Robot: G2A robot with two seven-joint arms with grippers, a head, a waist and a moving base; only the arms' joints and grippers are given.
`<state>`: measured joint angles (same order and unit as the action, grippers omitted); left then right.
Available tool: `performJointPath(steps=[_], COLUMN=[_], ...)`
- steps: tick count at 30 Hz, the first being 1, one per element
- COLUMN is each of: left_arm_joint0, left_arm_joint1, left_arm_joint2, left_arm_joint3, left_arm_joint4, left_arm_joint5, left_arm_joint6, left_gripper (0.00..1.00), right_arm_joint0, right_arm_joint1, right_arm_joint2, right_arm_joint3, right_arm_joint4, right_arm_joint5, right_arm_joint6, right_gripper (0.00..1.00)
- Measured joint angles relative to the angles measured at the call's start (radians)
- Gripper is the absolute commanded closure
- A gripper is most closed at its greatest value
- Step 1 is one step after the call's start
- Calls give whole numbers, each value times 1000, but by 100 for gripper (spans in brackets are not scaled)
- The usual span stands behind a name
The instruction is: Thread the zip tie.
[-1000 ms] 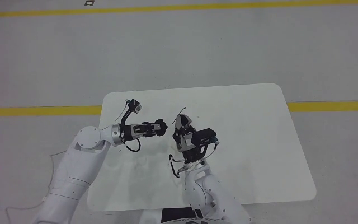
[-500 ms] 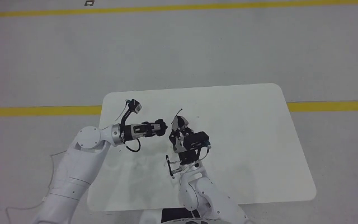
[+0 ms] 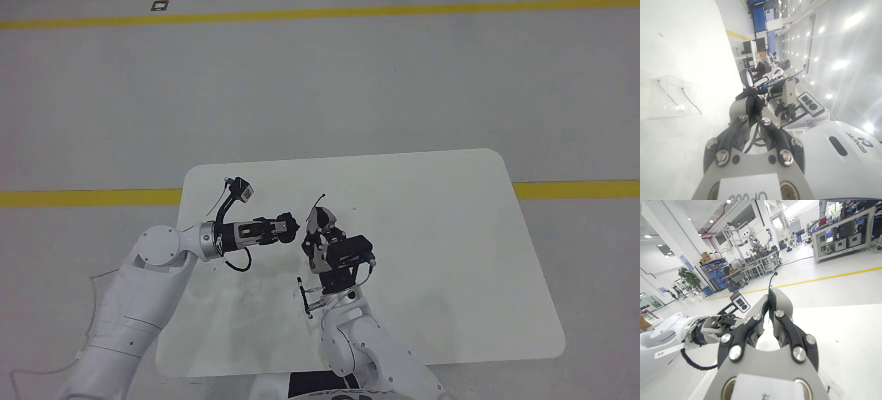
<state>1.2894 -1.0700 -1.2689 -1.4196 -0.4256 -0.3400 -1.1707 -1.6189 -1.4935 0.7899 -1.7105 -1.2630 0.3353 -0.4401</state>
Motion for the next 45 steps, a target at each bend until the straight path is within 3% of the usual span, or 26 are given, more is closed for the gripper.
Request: performJointPath(steps=[45], left_arm_joint0=[0], left_arm_joint1=[0], left_arm_joint2=[0], left_arm_joint3=[0], left_arm_joint4=[0], left_arm_joint5=[0], left_arm_joint6=[0], left_gripper=[100], right_arm_joint0=[27], right_arm_joint1=[23], right_arm_joint2=[-45], right_arm_joint3=[26], right_arm_joint4=[-17], right_arm_joint5=[5], right_arm_joint6=[3], right_gripper=[100])
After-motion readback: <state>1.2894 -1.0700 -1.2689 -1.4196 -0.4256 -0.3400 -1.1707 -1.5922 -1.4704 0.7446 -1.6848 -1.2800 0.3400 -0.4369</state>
